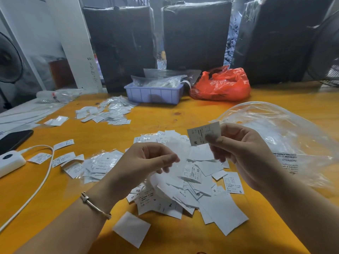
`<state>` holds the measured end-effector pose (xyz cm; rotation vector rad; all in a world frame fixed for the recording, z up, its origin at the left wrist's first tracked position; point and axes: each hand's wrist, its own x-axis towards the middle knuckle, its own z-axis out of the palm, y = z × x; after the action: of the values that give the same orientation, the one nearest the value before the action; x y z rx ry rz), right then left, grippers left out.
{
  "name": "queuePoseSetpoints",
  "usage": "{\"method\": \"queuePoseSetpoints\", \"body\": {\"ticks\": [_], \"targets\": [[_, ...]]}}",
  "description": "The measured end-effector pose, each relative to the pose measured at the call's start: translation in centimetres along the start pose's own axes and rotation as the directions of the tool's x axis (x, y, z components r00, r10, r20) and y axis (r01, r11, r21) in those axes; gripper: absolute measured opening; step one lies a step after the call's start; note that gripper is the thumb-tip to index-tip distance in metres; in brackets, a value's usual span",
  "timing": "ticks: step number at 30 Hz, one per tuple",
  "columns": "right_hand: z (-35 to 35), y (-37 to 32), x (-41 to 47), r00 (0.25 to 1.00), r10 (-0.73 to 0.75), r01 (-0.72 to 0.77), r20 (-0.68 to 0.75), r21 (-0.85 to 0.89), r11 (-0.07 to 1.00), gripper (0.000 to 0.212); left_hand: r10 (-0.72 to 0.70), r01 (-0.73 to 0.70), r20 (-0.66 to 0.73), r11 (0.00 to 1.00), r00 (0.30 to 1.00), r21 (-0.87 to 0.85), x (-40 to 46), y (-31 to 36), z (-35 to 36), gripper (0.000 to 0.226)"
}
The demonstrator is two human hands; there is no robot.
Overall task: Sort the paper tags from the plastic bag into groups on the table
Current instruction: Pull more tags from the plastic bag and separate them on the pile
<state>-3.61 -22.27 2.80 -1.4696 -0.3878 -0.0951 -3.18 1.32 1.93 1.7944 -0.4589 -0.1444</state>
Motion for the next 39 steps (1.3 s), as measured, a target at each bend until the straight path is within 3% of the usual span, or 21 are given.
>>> {"method": "queuePoseSetpoints", "body": {"ticks": [10,15,32,39], "targets": [[0.48,-0.40,-0.49,0.991,-0.133,0.133,0.007,-0.058,0.989,0.012,0.027,-0.029,0.091,0.999,0.995,0.017,-0.17,0.18,0.23,0.008],[0.53,-0.39,-0.51,0.990,-0.143,0.141,-0.006,-0.114,0.983,0.021,0.028,-0.029,0.091,0.999,0.995,0.017,-0.17,0.08,0.18,0.008],[0.44,-0.47,-0.57,0.981,-0.193,0.186,-0.026,-0.177,0.966,0.006,0.025,-0.027,0.088,0.999,0.996,0.021,-0.22,0.14,0.22,0.015],[0.70,-0.19,-0.76,0.983,-0.177,0.182,0.043,-0.225,0.957,0.004,0.031,-0.032,0.080,0.999,0.996,0.015,-0.20,0.18,0.28,0.018]]}}
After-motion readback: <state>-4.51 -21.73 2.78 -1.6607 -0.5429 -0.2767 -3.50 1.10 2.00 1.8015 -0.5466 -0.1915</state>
